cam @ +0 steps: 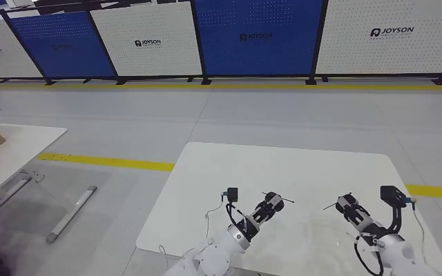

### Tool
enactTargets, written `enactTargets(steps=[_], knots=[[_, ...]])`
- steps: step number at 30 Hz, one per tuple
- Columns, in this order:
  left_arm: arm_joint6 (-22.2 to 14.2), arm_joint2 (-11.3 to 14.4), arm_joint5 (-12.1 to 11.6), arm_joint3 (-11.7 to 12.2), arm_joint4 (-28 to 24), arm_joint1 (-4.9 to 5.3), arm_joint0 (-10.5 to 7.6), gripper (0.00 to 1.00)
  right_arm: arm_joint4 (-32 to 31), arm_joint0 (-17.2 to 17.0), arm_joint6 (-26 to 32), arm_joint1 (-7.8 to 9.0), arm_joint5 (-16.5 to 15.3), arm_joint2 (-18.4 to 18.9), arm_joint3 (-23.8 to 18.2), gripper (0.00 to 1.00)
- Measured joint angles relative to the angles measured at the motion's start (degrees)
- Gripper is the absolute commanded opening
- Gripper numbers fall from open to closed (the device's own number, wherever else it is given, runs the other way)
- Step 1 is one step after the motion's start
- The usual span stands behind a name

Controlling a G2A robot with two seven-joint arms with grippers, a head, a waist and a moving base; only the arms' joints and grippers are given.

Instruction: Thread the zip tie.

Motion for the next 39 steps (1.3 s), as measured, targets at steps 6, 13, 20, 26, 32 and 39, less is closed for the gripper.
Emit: enactTargets(steps=[6, 13, 20, 26, 32, 39], knots=[[6.2, 0.9, 0.2, 1.1, 5.8, -0.67, -1.04, 0.00, 5.2, -1.8, -9.8, -0.78, -1.6, -0.5, -0.3, 0.00], [11.5, 3.3, -1.3, 4.0, 16.6, -1.43, -2.32, 0.00, 6.0, -2.2, -14.2, -1.34, -2.4, -4.3, -0.2, 0.00], [11.5, 3.4, -1.5, 3.9, 16.3, -1.47, -2.29, 0.00, 6.0, -2.2, -14.1, -1.33, -2.4, -4.2, -0.2, 0.00], [13.2, 2.9, -1.7, 3.8, 18.7, -1.54, -2.49, 0.00, 11.4, -2.9, -21.9, -2.09, -6.9, -5.1, 1.3, 0.00], [17.0, 3.7, -2.7, 3.5, 28.7, -1.43, -2.96, 0.00, 11.6, -3.8, -27.1, -2.59, -11.2, -7.5, 3.2, 0.00], [16.9, 3.8, -2.7, 3.5, 27.9, -1.43, -2.97, 0.00, 11.6, -3.8, -27.0, -2.58, -11.1, -7.4, 3.2, 0.00]])
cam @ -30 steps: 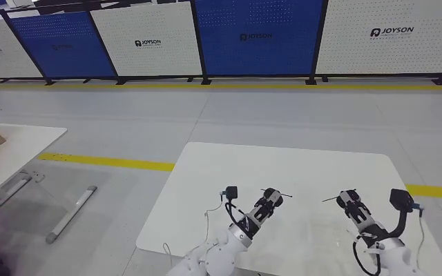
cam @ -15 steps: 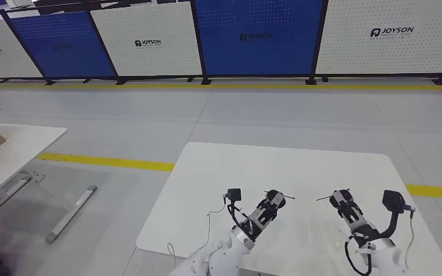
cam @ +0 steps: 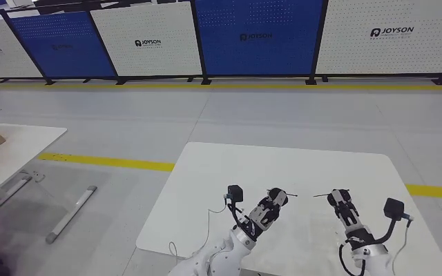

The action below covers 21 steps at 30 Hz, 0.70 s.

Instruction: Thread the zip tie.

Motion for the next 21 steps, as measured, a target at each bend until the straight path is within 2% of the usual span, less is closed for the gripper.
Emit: enactTargets(steps=[5, 8, 15, 17, 21], knots=[[-0.6, -0.4, 0.8, -0.3, -0.4, -0.07, -0.26, 0.00, 0.0, 0.0, 0.0, 0.00, 0.0, 0.0, 0.0, 0.00], [-1.0, -0.6, 0.0, -0.5, 0.4, -0.04, -0.70, 0.00, 0.0, 0.0, 0.0, 0.00, 0.0, 0.0, 0.0, 0.00], [-0.2, -1.1, 0.0, -0.6, 1.9, 0.28, -0.98, 0.00, 0.0, 0.0, -0.1, -0.02, -0.1, 0.0, 0.0, 0.00], [-0.2, -1.1, 0.0, -0.6, 1.9, 0.28, -0.98, 0.00, -0.8, -0.1, -3.0, -0.26, -2.7, -0.4, 0.0, 0.00], [-0.2, -1.1, 0.0, -0.6, 1.9, 0.28, -0.98, 0.00, -1.9, -0.8, -12.6, -0.94, -9.1, -2.8, 1.4, 0.00]])
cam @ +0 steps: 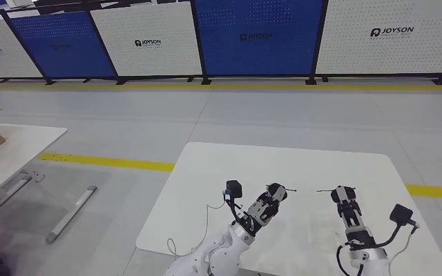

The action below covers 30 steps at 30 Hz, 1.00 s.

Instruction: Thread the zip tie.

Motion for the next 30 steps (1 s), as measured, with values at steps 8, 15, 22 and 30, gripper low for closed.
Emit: enactTargets(steps=[8, 15, 22, 30], knots=[[0.0, 0.0, 0.0, 0.0, 0.0, 0.00, 0.00, 0.00, 0.8, 0.5, -3.1, -0.50, -2.7, -1.8, 1.4, 0.00], [0.0, 0.0, 0.0, 0.0, 0.0, 0.00, 0.00, 0.00, -0.2, 0.5, -3.6, -0.55, -3.1, -2.1, 1.5, 0.00], [0.0, 0.0, 0.0, 0.0, 0.0, 0.00, 0.00, 0.00, -3.4, 0.4, -7.3, -1.16, -7.4, -4.9, 4.7, 0.00], [0.0, 0.0, 0.0, 0.0, 0.0, 0.00, 0.00, 0.00, -2.5, 0.3, -6.7, -1.26, -9.9, -5.1, 5.0, 0.00]])
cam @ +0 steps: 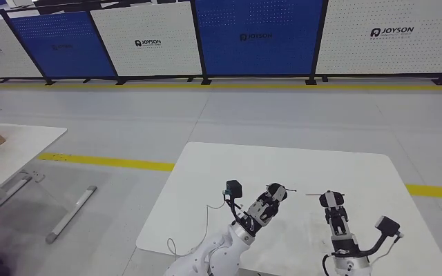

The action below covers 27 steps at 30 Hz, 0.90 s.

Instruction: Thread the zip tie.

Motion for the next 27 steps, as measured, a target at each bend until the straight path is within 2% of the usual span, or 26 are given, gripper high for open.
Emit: enactTargets(steps=[5, 17, 27], knots=[[0.0, 0.0, 0.0, 0.0, 0.0, 0.00, 0.00, 0.00, 0.0, 0.0, 0.0, -0.01, 0.1, 0.0, 0.0, 0.00], [0.0, 0.0, 0.0, 0.0, 0.0, 0.00, 0.00, 0.00, -3.7, 1.6, -1.7, -0.89, 4.1, -2.8, 0.3, 0.00], [0.0, 0.0, 0.0, 0.0, 0.0, 0.00, 0.00, 0.00, -3.6, 1.6, -1.8, -0.91, 4.2, -2.7, 0.3, 0.00]])
